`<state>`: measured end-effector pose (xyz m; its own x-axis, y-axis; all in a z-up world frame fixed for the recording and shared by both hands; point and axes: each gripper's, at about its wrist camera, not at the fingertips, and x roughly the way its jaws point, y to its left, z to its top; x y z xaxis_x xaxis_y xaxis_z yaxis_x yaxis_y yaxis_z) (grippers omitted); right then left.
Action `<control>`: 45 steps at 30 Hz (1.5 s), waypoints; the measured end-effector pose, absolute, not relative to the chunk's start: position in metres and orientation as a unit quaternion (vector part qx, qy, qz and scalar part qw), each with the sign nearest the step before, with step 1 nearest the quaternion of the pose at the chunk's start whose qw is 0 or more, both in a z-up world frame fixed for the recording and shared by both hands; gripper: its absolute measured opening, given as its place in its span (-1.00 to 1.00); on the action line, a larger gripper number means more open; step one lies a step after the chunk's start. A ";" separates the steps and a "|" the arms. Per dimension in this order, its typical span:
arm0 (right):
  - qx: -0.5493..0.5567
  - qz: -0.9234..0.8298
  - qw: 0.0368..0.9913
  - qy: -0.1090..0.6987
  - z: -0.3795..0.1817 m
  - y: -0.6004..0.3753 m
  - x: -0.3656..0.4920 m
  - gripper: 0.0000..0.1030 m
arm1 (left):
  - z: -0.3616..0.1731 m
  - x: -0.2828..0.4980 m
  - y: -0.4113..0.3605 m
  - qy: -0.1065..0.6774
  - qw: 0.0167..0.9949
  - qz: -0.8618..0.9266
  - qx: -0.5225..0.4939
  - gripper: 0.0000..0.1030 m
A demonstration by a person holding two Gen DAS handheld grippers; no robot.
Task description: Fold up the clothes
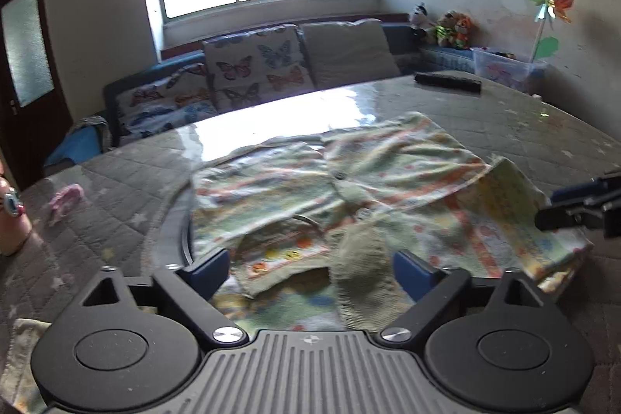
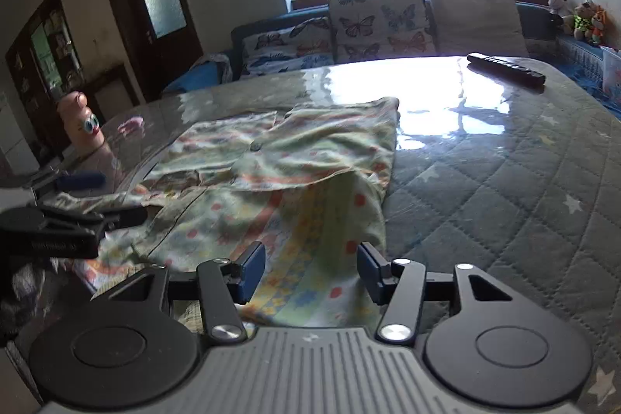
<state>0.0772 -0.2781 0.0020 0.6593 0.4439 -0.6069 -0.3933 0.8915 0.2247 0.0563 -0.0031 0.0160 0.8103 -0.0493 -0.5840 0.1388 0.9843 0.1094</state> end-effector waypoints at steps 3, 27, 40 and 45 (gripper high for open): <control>0.038 0.222 0.913 0.340 0.001 -0.283 0.079 0.07 | 0.008 0.059 -0.008 0.324 0.941 -0.061 0.073 0.34; 0.022 0.209 0.923 0.322 0.000 -0.284 0.080 0.37 | 0.057 0.038 -0.006 0.267 0.957 -0.108 0.027 -0.87; 0.031 0.258 0.914 0.312 0.004 -0.254 0.120 0.04 | 0.033 0.050 0.002 0.325 0.942 -0.076 0.022 -0.85; 0.023 0.248 0.906 0.341 -0.017 -0.244 0.142 -0.01 | 0.025 0.050 0.009 0.337 0.939 -0.069 0.018 -0.84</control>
